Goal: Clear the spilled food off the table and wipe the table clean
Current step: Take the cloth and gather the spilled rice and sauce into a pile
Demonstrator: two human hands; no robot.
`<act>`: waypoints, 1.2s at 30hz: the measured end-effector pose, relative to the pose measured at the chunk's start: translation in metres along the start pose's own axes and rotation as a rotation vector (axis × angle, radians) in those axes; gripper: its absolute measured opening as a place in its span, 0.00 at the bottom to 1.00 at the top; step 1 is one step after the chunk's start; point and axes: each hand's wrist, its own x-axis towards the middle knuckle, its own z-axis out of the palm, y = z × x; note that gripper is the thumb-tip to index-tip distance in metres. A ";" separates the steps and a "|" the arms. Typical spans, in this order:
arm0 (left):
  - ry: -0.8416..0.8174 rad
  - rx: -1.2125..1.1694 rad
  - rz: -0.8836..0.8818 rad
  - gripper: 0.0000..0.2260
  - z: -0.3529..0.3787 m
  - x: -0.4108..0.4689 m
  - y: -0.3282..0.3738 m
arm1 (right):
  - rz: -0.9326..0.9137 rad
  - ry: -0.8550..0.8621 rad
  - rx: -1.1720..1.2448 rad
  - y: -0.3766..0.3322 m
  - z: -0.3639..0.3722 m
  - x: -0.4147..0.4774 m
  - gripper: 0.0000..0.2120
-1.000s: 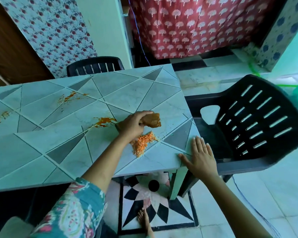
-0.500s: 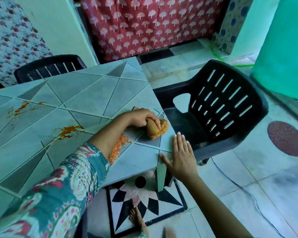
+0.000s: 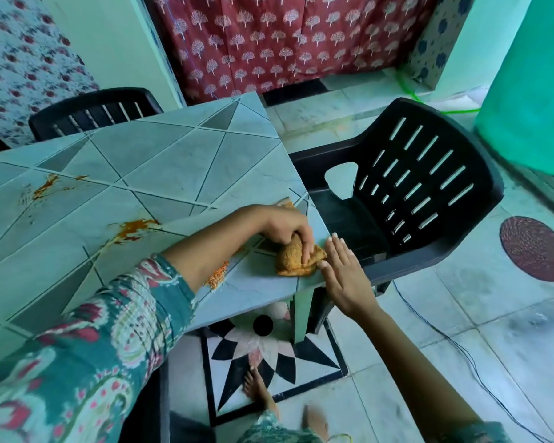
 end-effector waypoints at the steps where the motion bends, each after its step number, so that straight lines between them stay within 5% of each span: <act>1: 0.005 0.005 -0.001 0.28 0.004 -0.003 -0.004 | -0.010 0.004 -0.020 -0.001 0.000 0.000 0.45; 7: -0.095 0.146 -0.108 0.26 0.015 -0.049 -0.031 | 0.034 0.031 -0.255 -0.006 0.008 -0.002 0.46; 11: 0.161 0.011 -0.067 0.28 -0.013 -0.064 -0.041 | 0.041 0.035 -0.314 -0.010 0.008 -0.002 0.43; 16: 0.384 0.085 -0.241 0.31 -0.036 -0.037 -0.044 | 0.031 0.031 -0.328 -0.012 0.009 -0.002 0.42; 24: 0.167 -0.096 -0.286 0.32 -0.005 -0.069 -0.060 | -0.025 0.038 -0.356 -0.024 0.012 0.008 0.41; 26: 0.293 -0.223 -0.321 0.34 -0.006 -0.093 -0.064 | -0.052 0.036 -0.345 -0.030 0.017 0.015 0.40; 30: 0.710 -0.376 -0.582 0.24 0.002 -0.154 -0.091 | -0.087 0.013 -0.306 -0.042 0.028 0.023 0.41; 33: 0.742 -0.380 -0.859 0.21 0.038 -0.175 -0.098 | -0.082 -0.001 -0.321 -0.048 0.033 0.026 0.42; 36: 0.750 -0.401 -0.956 0.18 0.070 -0.157 -0.081 | -0.075 0.017 -0.314 -0.054 0.037 0.027 0.42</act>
